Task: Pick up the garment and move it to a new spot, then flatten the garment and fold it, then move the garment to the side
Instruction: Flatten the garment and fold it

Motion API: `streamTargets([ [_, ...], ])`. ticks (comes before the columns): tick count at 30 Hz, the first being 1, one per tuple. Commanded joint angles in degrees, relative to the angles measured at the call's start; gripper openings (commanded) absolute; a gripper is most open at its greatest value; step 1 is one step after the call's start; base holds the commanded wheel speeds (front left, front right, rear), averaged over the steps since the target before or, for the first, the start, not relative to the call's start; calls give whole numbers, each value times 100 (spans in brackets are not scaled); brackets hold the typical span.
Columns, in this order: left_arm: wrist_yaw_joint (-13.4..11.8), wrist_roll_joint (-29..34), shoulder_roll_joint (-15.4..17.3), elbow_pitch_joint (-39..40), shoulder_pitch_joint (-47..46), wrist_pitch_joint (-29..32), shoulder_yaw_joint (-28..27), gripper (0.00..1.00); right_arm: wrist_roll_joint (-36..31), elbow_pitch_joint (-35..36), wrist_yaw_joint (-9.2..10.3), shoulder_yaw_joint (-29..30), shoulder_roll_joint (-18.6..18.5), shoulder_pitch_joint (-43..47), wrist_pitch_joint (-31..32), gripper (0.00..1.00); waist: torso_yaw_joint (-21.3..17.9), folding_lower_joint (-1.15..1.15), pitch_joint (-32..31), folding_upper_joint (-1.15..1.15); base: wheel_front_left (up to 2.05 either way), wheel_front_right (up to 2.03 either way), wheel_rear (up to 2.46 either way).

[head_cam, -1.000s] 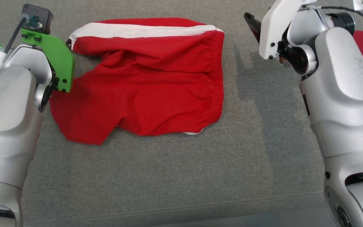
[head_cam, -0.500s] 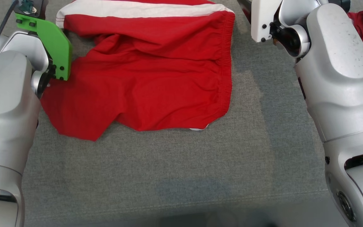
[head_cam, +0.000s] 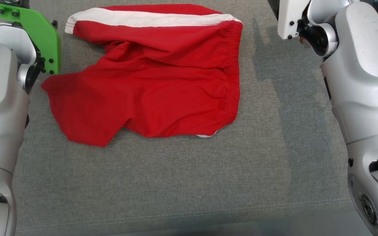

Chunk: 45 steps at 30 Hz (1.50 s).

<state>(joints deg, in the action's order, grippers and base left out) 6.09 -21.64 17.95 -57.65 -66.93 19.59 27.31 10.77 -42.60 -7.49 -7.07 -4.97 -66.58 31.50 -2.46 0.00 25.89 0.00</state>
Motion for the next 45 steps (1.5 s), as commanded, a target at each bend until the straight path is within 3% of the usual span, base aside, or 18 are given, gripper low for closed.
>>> streamTargets([
  [1,-20,-18,31,61,-114,-57,-7,86,-28,35,1,59,-1,-23,-73,100,-28,0,-93,0,0,0,0],
  [10,75,-150,-87,98,-11,118,164,76,130,96,1,-155,153,-99,-33,100,-191,0,76,0,0,0,0],
  [14,82,-135,-52,43,-11,167,225,64,134,114,1,-236,180,-129,-58,100,-206,0,185,0,0,0,0],
  [16,86,-159,-37,16,-21,181,232,50,135,115,1,-271,183,-141,-56,100,-206,0,216,0,0,0,0],
  [19,89,-206,-25,-15,-33,186,242,42,153,124,1,-283,187,-161,-63,100,-208,0,256,0,0,0,0],
  [20,88,-197,-18,-44,-33,205,256,31,139,125,1,-284,187,-155,-63,100,-206,0,267,0,0,0,0],
  [21,73,-186,-13,-45,-43,185,263,0,129,128,1,-282,189,-146,-66,100,-203,0,277,0,0,0,0],
  [37,91,-325,-308,-264,166,5,415,0,471,324,1,-295,185,471,353,100,-163,0,73,0,0,0,0],
  [45,107,-348,-316,-316,11,-50,535,0,645,533,1,-163,202,495,110,100,-152,0,119,0,0,0,0],
])
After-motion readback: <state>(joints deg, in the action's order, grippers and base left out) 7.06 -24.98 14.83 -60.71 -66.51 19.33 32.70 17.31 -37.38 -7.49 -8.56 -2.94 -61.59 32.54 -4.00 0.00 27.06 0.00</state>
